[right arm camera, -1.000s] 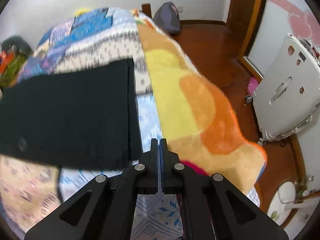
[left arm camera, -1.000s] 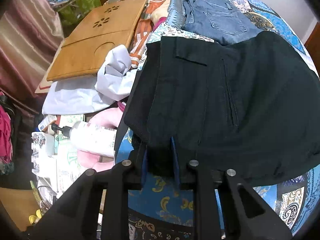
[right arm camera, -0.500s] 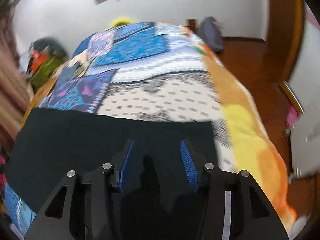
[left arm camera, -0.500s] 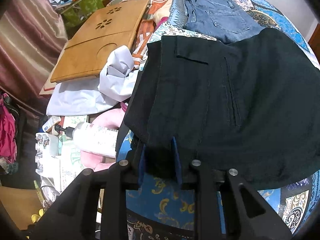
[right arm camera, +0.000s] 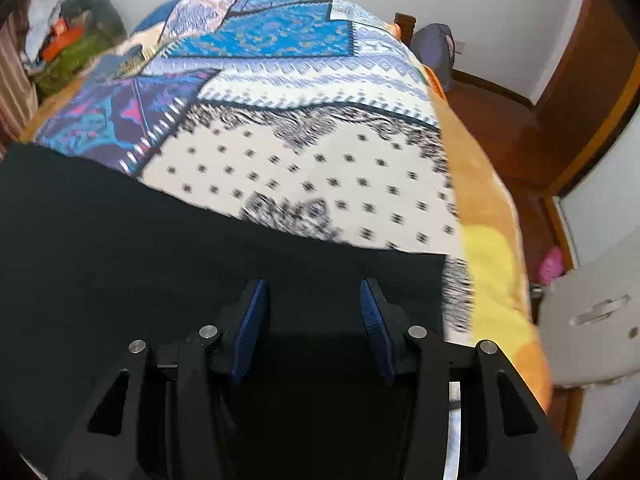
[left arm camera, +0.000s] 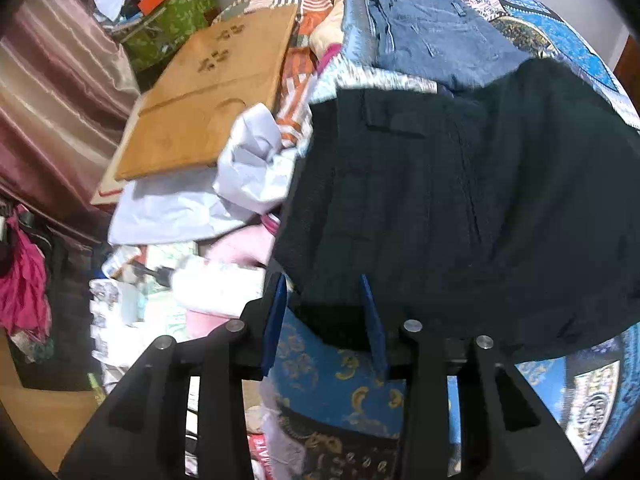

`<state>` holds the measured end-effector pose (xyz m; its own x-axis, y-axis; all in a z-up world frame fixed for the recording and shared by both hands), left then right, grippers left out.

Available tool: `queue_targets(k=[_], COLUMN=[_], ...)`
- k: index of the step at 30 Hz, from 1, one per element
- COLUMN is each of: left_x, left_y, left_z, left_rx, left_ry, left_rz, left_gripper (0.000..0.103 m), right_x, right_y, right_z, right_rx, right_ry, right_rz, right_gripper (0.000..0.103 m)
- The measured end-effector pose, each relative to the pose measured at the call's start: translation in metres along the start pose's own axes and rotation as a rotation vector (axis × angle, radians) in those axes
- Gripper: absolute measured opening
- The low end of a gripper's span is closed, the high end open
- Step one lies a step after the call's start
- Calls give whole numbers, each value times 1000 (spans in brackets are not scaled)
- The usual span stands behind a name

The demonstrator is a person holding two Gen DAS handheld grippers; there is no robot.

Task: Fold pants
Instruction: 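Lower the trousers flat and open both grippers, withdrawing the right tool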

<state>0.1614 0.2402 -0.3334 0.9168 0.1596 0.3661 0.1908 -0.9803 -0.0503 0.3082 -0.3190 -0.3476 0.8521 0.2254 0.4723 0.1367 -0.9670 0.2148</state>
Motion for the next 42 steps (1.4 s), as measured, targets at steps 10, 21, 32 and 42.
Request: queue_targets(k=[10, 21, 32, 42], left_x=[69, 111, 101, 17], left_y=[71, 193, 181, 181], left_z=[-45, 14, 6, -28], left_rx=[-161, -277, -309, -248], left_ry=[157, 72, 66, 113], left_rz=[87, 295, 238, 363], left_gripper=[48, 48, 54, 60], right_x=[47, 71, 45, -28], right_y=[-77, -185, -117, -110], right_z=[-83, -48, -70, -89], right_rx=[354, 472, 394, 436], right_ry=[174, 85, 63, 55], right_rz=[-66, -277, -139, -99], right_gripper=[44, 42, 44, 48])
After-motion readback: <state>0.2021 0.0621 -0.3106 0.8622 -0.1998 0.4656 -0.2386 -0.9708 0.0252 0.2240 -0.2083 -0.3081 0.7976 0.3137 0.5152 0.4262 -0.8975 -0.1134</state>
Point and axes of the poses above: each gripper's, at about its wrist camera, not at the fingertips, and z roughly the way its jaws point, y to its right, x to its top, the point moved 2 cm from there along z, roughly the way its jaws point, and after that the axes turned 9 degrees about -x, right-handed, at the moved point
